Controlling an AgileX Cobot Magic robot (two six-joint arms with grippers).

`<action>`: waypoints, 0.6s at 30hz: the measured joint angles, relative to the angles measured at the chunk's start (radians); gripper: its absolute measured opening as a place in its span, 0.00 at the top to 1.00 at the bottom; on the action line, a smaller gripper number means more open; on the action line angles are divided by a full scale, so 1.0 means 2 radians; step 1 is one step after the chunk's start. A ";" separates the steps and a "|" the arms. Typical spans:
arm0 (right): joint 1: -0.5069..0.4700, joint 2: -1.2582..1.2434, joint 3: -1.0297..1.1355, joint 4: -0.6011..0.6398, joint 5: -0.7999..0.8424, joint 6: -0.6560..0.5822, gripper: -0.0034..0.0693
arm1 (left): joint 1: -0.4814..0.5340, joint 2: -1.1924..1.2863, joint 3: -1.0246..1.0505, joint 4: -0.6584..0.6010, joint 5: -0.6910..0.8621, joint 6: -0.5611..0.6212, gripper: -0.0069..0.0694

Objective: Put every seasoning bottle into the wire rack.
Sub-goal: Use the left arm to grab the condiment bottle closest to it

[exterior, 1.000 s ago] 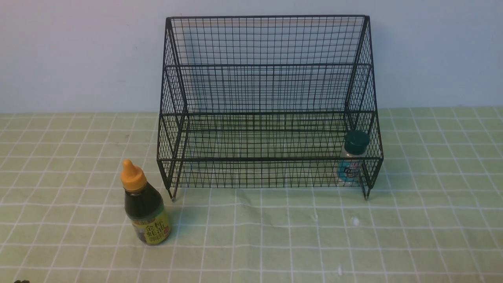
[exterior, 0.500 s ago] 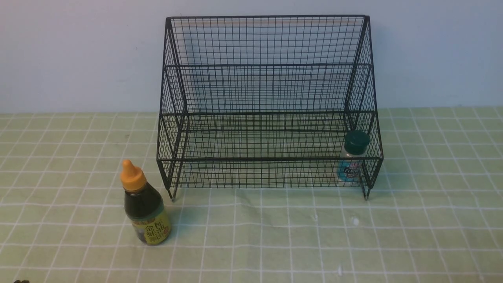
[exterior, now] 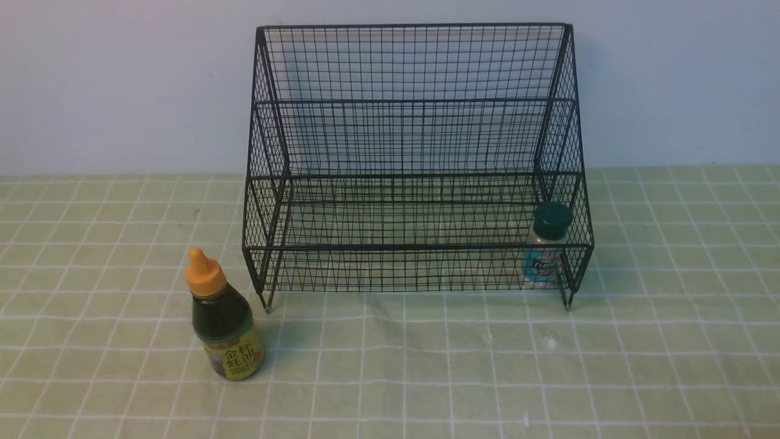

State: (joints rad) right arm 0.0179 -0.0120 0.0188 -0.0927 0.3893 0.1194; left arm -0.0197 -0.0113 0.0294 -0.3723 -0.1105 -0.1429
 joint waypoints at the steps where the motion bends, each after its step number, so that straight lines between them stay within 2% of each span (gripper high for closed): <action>1: 0.000 0.000 0.000 0.000 0.000 0.000 0.97 | 0.000 0.000 0.000 -0.021 -0.060 -0.010 0.92; 3: 0.000 0.000 0.000 0.000 0.000 0.000 0.97 | 0.000 0.000 -0.007 -0.033 -0.105 -0.019 0.92; 5: 0.000 0.000 0.000 0.000 0.000 0.000 0.97 | 0.000 0.000 -0.029 -0.033 -0.109 -0.021 0.92; 8: 0.000 0.000 0.000 0.000 0.000 0.000 0.97 | 0.000 0.010 -0.107 -0.015 -0.050 -0.022 0.92; 12: 0.000 0.000 0.000 0.000 0.000 0.000 0.97 | 0.000 0.111 -0.244 0.030 0.142 -0.022 0.92; 13: 0.000 0.000 0.000 0.000 0.000 0.000 0.97 | 0.000 0.118 -0.250 0.035 0.164 -0.022 0.92; 16: 0.000 0.000 0.000 0.000 0.000 0.000 0.97 | 0.000 0.255 -0.374 0.066 0.368 -0.006 0.92; 18: 0.000 0.000 0.000 0.000 0.000 0.000 0.97 | 0.000 0.335 -0.436 0.079 0.464 0.025 0.92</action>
State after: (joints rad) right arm 0.0179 -0.0120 0.0188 -0.0927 0.3893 0.1194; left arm -0.0197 0.6593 -0.8423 -0.2147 0.8169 -0.0929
